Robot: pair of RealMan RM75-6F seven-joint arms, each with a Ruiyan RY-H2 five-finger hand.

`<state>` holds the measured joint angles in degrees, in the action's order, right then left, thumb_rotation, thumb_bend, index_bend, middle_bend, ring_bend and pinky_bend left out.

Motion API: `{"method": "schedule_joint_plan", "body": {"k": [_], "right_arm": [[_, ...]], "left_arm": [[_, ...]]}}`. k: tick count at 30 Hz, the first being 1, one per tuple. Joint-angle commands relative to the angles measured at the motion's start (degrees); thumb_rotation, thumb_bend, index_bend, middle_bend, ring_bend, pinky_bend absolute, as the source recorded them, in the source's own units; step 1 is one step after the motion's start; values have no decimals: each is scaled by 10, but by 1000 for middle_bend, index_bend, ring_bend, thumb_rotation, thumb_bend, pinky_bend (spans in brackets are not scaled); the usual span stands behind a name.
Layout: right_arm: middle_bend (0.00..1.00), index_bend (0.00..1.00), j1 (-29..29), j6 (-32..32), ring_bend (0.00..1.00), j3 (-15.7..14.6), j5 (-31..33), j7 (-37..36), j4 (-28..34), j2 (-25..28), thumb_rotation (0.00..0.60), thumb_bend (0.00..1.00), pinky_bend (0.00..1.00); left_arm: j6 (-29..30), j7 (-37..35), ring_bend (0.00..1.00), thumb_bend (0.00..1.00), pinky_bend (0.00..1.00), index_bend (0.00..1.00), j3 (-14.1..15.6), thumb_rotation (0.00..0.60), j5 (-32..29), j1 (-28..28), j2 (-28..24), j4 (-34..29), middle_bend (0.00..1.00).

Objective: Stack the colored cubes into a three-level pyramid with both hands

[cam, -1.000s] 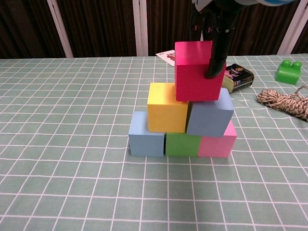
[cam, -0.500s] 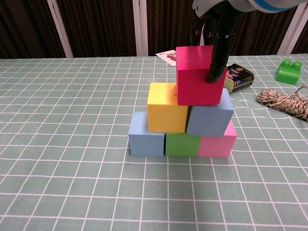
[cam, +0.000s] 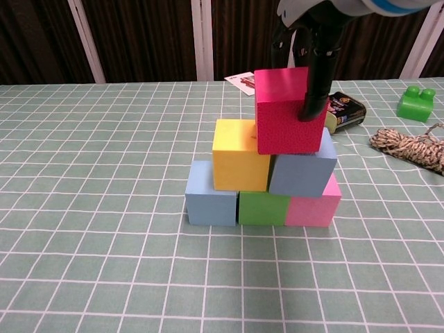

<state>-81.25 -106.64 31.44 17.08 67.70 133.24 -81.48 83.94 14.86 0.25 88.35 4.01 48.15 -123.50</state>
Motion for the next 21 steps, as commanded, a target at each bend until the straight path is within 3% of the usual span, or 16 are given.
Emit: {"method": "schedule_joint_plan", "body": {"k": [1,21], "right_arm": [[451,119,0,-1,197,0,0,3,0,-1,600,327,103],[396,0,10,0,138,4,-7,10,-5,-3,600,327,103]], "left_arm": [[0,-1,0,65,0,0,0,600,-1,0,0,0,53],[-2,-2,0,65,0,0,1,600,-1,0,-2,-1,52]]}}
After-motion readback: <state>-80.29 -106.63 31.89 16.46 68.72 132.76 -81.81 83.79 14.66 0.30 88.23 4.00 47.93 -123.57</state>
